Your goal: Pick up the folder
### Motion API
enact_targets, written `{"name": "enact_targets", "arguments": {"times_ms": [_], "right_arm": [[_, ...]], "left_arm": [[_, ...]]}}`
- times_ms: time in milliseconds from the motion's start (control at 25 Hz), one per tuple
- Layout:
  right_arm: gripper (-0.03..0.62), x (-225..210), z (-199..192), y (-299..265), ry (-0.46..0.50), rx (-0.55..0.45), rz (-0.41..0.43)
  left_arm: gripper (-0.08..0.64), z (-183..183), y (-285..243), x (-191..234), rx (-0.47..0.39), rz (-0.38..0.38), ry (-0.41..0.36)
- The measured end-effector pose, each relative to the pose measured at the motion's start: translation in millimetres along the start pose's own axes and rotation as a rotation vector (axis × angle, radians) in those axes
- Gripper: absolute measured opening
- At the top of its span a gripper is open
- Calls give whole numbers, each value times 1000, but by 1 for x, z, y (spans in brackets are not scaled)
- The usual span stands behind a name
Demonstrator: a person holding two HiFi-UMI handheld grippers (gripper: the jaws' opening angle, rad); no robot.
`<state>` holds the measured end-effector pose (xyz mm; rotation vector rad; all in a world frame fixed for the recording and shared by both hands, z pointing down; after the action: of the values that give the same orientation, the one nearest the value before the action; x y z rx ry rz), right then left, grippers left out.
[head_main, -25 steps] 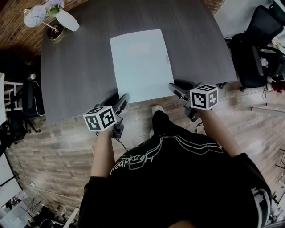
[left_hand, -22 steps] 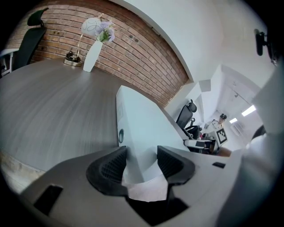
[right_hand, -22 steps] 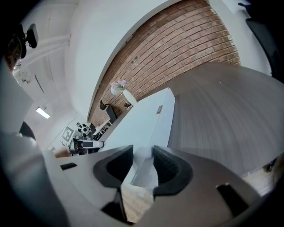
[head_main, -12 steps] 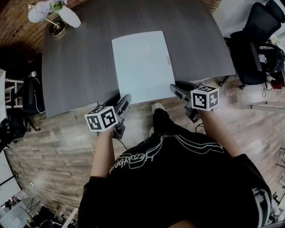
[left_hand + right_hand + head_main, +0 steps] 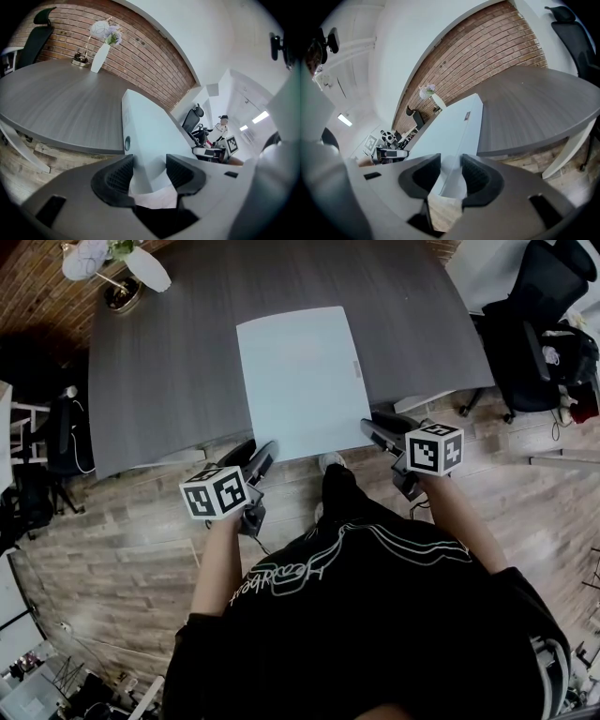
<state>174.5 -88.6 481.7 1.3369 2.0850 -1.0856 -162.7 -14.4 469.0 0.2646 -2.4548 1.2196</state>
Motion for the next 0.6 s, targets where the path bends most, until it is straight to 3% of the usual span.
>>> {"name": "enact_targets", "arguments": {"times_ms": [360,520,600], "right_arm": [[121,7,-16,9,-2,-5,7],[126,6,-16,10,-18,-19,16],[135,4,-14,9,-16,-21,25]], "left_arm": [[218,-18,11,-3,6,-18,-6],[222,-19,10,1,3,-90,-5],[264,-20,7,4,19,-127,11]]}}
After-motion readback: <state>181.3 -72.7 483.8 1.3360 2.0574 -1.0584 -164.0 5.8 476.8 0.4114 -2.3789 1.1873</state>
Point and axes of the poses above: the fingertips, and each gripper's own axes: y backward along the fingers, x to its left, z out of its top, the point moved 10 cm from there along y, backward along the fingers, and after that the axes turned 13 degrees about z, right-handed, at the moved point
